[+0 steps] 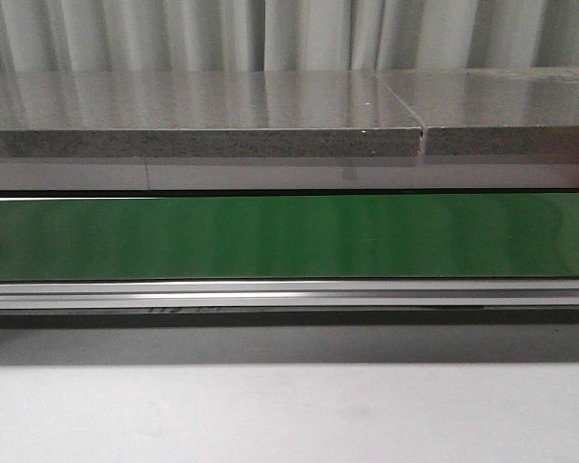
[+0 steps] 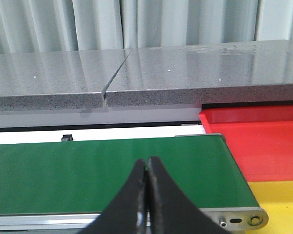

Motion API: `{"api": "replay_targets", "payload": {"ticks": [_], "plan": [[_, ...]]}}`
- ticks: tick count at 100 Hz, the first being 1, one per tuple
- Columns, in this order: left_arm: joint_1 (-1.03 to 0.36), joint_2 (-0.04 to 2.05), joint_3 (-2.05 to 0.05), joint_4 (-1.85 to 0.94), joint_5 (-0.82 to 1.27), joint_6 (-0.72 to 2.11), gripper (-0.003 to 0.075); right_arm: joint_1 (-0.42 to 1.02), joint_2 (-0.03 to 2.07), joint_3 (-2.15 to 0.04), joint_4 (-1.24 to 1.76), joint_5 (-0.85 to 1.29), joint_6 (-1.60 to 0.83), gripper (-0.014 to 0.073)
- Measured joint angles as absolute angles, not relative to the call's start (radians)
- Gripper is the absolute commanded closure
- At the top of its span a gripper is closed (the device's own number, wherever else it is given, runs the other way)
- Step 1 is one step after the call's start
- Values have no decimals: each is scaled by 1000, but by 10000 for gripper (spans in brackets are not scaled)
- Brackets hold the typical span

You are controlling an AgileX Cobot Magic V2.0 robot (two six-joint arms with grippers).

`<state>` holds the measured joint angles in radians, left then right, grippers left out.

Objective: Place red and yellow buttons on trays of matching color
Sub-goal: 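Carry the yellow button onto the green belt and open the left gripper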

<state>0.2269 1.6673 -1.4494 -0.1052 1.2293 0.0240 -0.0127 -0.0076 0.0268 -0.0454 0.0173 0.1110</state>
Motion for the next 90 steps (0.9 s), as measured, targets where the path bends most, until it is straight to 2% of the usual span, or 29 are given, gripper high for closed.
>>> {"api": "replay_targets", "payload": {"ticks": [32, 39, 56, 63, 90], "plan": [[216, 1717, -1452, -111, 1229, 24, 468, -13, -8, 27, -45, 17, 111, 659], [216, 1724, -1459, -118, 1229, 24, 427, -13, -8, 27, -45, 17, 111, 659], [214, 1732, -1490, -122, 1229, 24, 241, -13, -8, 27, -45, 17, 111, 659], [214, 1732, -1516, -122, 1227, 24, 192, -13, -8, 27, -45, 17, 111, 659], [214, 1730, -1617, -138, 1227, 24, 188, -13, -8, 27, -45, 17, 111, 659]]}}
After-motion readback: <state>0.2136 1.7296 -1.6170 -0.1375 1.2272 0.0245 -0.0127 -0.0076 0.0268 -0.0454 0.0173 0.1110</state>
